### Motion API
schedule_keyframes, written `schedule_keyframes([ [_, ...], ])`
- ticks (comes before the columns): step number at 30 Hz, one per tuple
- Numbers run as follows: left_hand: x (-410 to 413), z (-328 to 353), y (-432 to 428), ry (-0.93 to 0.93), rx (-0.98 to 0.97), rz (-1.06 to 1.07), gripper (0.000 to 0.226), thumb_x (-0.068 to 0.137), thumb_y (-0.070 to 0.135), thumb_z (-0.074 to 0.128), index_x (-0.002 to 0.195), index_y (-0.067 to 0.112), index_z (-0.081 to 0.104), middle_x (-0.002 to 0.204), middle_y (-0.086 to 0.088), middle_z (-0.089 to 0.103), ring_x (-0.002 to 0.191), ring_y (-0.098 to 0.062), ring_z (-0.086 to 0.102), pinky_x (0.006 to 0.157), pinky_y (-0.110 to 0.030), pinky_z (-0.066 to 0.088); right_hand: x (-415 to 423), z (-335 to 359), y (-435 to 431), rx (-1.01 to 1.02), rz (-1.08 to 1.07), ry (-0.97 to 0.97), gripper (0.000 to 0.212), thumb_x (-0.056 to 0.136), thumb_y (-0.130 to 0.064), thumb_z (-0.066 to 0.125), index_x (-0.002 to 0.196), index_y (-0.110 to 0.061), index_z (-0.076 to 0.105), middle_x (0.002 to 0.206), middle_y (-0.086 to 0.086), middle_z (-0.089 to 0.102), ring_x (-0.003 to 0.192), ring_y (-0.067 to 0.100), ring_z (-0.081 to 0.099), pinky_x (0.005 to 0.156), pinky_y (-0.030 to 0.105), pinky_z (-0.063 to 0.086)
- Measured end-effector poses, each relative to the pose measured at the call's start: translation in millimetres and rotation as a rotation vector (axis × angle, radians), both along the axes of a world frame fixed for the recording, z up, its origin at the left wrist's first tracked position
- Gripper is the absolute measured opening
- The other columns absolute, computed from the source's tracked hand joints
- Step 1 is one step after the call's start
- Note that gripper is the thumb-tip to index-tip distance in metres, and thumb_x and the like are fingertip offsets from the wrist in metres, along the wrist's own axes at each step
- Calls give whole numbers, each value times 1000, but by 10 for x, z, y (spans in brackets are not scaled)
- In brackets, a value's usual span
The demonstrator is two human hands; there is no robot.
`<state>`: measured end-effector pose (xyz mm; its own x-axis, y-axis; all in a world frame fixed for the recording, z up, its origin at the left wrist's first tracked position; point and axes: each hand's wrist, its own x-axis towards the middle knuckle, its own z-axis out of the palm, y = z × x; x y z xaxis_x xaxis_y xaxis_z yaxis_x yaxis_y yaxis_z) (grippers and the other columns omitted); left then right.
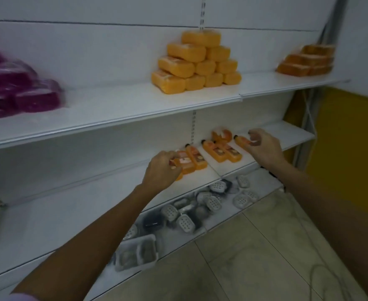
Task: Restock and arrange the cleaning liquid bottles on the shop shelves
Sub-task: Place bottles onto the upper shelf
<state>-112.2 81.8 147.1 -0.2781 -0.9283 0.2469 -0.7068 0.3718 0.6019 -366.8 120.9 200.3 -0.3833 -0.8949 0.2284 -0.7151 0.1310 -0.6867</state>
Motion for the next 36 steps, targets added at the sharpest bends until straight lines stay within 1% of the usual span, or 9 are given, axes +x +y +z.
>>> schedule_keyframes([
  [3, -245, -232, -101, 16, 97, -17, 31, 84, 19, 64, 115, 15, 64, 116, -12, 62, 99, -27, 60, 87, -37, 50, -276, -287, 39, 85, -51, -46, 50, 85, -17, 67, 132, -6, 51, 122, 13, 59, 106, 27, 58, 87, 33, 45],
  [7, -522, -568, -318, 67, 199, -37, 31, 86, 17, 62, 117, 12, 62, 121, -9, 61, 103, -23, 58, 86, -27, 44, -551, -664, -148, 176, -83, -54, 47, 87, -13, 65, 131, -7, 50, 120, 14, 59, 108, 27, 56, 90, 34, 44],
  [12, -756, -986, -720, 127, 336, -9, 28, 88, 18, 61, 116, 12, 60, 118, -7, 60, 94, -14, 52, 80, -22, 41, -685, -969, -721, 268, -58, -64, 46, 86, -11, 65, 130, -5, 50, 118, 16, 60, 105, 26, 57, 82, 29, 44],
  [15, -809, -1130, -1046, 135, 389, 43, 28, 90, 18, 60, 116, 11, 60, 120, -7, 60, 100, -19, 56, 85, -25, 43, -710, -1144, -1184, 315, -5, -72, 46, 85, -13, 65, 128, -5, 52, 117, 16, 61, 102, 26, 58, 85, 33, 46],
  [23, -961, -1354, -1776, 141, 472, 167, 26, 90, 12, 57, 116, 9, 62, 125, -13, 58, 111, -29, 55, 88, -28, 43, -889, -1479, -1868, 424, 74, -64, 44, 87, -18, 65, 128, -8, 52, 116, 14, 61, 106, 28, 58, 88, 29, 42],
  [27, -1144, -1500, -1938, 152, 545, 205, 31, 93, 9, 53, 124, 7, 55, 119, -9, 54, 114, -25, 51, 86, -17, 37, -1124, -1595, -1967, 422, 48, -100, 41, 86, -15, 65, 125, -7, 54, 112, 14, 63, 103, 28, 60, 87, 29, 43],
  [31, -1451, -1614, -2131, 101, 573, 266, 39, 93, 20, 55, 130, 9, 51, 132, -14, 53, 119, -32, 50, 94, -32, 40, -1373, -1646, -2155, 384, 97, -107, 41, 86, -11, 62, 126, -7, 54, 111, 15, 62, 99, 29, 60, 82, 26, 42],
  [34, -1681, -1702, -2344, 76, 475, 340, 45, 92, 23, 56, 133, 9, 46, 132, -18, 51, 117, -35, 51, 95, -39, 43, -1599, -1693, -2444, 383, 174, -104, 36, 86, -9, 61, 122, -4, 55, 112, 17, 63, 101, 32, 60, 85, 33, 45],
  [36, -1774, -1770, -2486, -17, 439, 451, 48, 94, 28, 52, 136, 7, 40, 134, -21, 46, 120, -38, 47, 98, -45, 42, -1789, -1769, -2671, 393, 234, -90, 35, 87, -10, 60, 121, -5, 56, 113, 16, 63, 103, 31, 59, 80, 31, 43],
])
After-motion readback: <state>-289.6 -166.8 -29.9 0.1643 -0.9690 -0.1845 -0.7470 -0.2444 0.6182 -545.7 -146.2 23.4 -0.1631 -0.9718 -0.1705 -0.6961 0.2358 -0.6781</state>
